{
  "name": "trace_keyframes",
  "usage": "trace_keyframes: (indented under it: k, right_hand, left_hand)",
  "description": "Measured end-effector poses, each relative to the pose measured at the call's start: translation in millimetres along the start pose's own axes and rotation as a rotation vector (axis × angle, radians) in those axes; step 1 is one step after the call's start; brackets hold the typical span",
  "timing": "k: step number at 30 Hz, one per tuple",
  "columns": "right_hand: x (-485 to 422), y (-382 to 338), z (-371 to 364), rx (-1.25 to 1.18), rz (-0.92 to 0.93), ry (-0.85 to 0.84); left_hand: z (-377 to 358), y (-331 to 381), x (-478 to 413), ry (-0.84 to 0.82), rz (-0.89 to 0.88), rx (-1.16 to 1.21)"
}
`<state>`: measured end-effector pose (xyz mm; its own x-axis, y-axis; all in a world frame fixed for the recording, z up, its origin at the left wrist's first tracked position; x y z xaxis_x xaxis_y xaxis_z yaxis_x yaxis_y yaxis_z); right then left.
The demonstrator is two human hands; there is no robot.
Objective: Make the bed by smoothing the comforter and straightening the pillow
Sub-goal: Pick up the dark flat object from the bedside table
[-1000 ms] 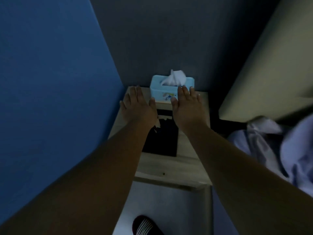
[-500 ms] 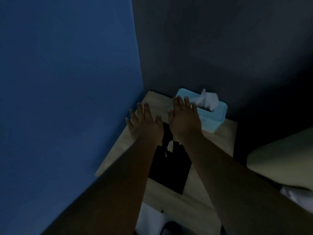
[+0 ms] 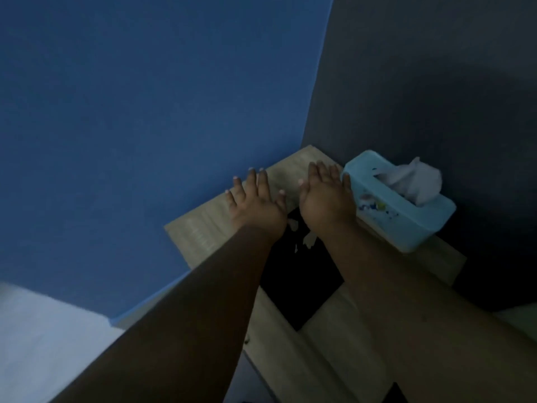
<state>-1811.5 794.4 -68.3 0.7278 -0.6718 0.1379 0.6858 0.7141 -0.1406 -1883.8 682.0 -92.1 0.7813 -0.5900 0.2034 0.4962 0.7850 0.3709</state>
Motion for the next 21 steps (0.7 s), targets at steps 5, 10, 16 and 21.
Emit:
trace_keyframes:
  k: [5,10,16,21]
  right_hand:
    - [46,1,-12,-0.054,0.05,-0.038]
    - [68,5,12,-0.115,0.045,-0.042]
    - [68,8,33,-0.103,0.023,-0.031]
    - [81,18,14,-0.1,-0.058,-0.046]
  left_hand:
    - [-9,-10,52,-0.012,0.001,0.003]
    - [9,5,78,-0.011,-0.021,-0.048]
    - [25,20,70,-0.022,-0.075,-0.054]
    - [1,10,61,-0.159,-0.087,-0.06]
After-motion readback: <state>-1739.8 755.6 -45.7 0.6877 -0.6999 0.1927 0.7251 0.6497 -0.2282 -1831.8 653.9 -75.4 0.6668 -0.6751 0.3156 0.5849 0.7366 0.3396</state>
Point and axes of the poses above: each hand's wrist, its own x-axis away from the middle knuckle, its own z-axis out of the back of the hand, y = z × x, the point moved 9 cm from there along -x, towards the middle knuckle, and after that the axes turned 8 degrees about -y, right-handed, at the moved point
